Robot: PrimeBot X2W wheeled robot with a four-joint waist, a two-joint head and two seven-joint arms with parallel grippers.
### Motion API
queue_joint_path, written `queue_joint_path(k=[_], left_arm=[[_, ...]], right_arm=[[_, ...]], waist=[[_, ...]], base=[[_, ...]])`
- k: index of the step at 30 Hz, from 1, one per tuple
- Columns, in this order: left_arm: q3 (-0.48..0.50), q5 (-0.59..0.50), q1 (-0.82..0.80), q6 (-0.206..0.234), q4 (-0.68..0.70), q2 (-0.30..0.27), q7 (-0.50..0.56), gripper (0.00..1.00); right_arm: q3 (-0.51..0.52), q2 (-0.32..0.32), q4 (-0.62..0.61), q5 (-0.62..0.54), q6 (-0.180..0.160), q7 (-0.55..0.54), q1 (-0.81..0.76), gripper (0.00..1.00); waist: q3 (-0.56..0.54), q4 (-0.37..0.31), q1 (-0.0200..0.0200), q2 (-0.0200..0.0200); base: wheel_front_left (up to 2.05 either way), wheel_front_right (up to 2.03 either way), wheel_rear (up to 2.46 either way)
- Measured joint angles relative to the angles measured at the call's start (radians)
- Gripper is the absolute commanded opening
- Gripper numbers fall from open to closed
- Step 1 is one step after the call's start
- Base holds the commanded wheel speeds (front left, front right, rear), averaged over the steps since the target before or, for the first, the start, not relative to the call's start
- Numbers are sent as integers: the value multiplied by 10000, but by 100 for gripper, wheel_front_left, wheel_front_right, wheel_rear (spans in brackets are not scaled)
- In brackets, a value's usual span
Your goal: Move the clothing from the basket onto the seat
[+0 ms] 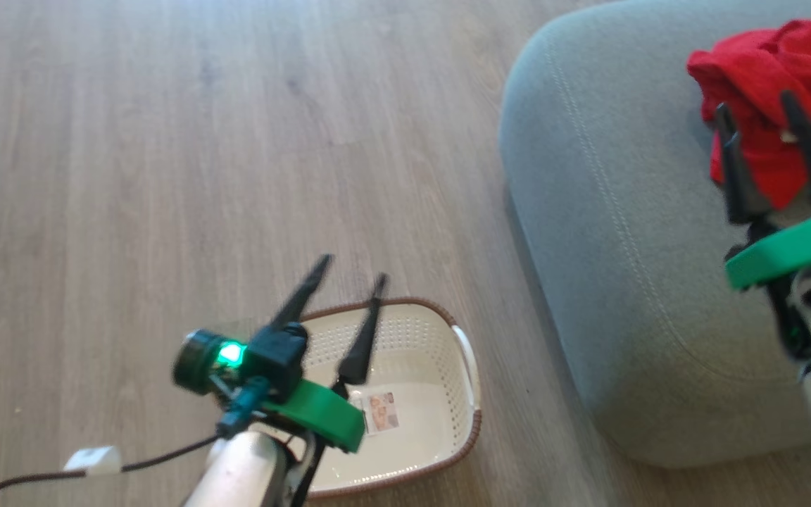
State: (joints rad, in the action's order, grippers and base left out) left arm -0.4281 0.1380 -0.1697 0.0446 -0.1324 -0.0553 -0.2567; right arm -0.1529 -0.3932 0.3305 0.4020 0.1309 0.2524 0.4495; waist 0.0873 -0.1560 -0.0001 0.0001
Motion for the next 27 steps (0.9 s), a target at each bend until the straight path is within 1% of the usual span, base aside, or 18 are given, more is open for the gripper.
queue_joint_path(k=[3,4,6,9,11,14,17,19,23,27], left_arm=[[458,42,187,314,88,0,0,100],[458,42,187,314,88,0,0,100],[690,25,338,554,151,8,0,100],[1018,29,553,938,163,21,0,100],[1304,113,687,1340,159,38,0,100],[1582,236,876,1626,153,36,0,100],[1687,276,1059,1758,119,38,0,100],[1674,291,1180,1745,-82,40,0,100],[1672,265,1366,1743,-339,40,0,100],[1680,286,1364,1789,-412,40,0,100]], right_arm=[[50,324,-625,-123,0,0,-668,100],[50,324,-625,-123,0,0,-668,100],[130,520,-886,-151,0,0,-1114,100],[190,736,-989,-157,0,0,-1707,100],[186,878,-1028,-267,0,0,-2063,100],[234,1300,-1047,-268,0,0,-2497,100],[192,1595,-1032,-439,0,0,-2855,100],[188,1743,-955,-644,0,0,-3047,100],[347,2188,-796,-568,0,0,-3352,100],[479,2278,-715,-594,0,0,-3517,100]], waist=[[-126,255,0,0],[-126,255,0,0],[-210,431,0,0],[-323,709,0,0],[-388,900,0,0],[-478,1157,0,0],[-548,1358,0,0],[-581,1460,0,0],[-650,1603,0,0],[-698,1663,0,0]], base=[[0,0,0],[0,0,0],[0,0,0],[0,0,0],[0,0,0],[0,0,0],[0,0,0],[0,0,0],[0,0,0],[0,0,0]])
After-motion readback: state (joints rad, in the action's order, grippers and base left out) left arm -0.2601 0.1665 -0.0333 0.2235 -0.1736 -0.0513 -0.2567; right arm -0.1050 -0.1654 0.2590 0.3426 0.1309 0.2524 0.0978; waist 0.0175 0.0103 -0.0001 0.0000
